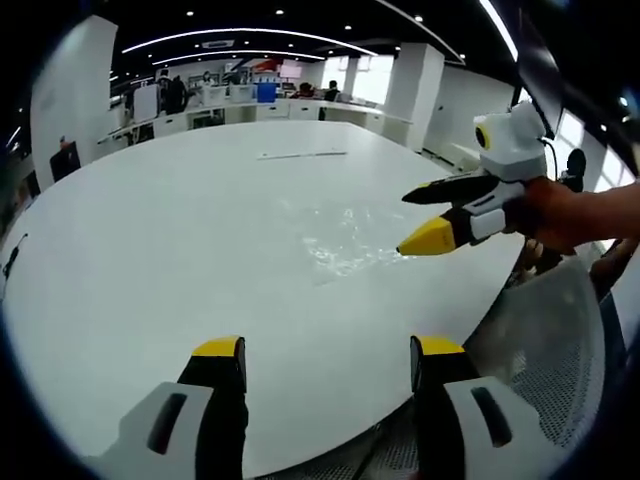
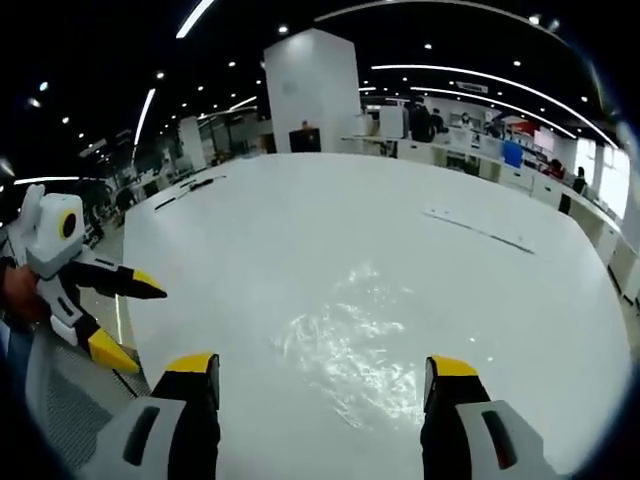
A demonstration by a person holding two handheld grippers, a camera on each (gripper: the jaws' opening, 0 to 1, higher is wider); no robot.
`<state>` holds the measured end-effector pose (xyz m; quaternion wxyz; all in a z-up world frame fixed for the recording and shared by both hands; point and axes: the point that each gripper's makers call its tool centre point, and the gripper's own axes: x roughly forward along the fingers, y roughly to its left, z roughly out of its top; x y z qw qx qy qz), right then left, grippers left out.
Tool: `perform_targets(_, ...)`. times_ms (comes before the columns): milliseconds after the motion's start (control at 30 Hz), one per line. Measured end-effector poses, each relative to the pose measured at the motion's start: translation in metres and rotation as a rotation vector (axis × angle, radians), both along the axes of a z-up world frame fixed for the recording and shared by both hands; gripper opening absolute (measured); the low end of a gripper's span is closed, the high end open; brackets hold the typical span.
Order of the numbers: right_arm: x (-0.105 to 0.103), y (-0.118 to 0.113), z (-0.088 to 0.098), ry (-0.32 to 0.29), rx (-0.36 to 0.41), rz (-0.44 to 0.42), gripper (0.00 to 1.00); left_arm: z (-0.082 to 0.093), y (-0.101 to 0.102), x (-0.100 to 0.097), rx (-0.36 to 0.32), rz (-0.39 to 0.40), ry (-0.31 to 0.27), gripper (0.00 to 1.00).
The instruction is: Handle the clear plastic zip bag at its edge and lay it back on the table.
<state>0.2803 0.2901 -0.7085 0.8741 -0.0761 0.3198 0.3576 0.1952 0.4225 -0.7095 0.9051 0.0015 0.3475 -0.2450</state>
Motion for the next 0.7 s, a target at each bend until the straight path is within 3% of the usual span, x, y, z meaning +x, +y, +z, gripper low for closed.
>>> perform_targets(700, 0.006, 0.036, -0.011, 0.027, -0.019, 0.053, 0.78, 0.011, -0.005, 0.0, 0.005, -0.014, -0.045, 0.66)
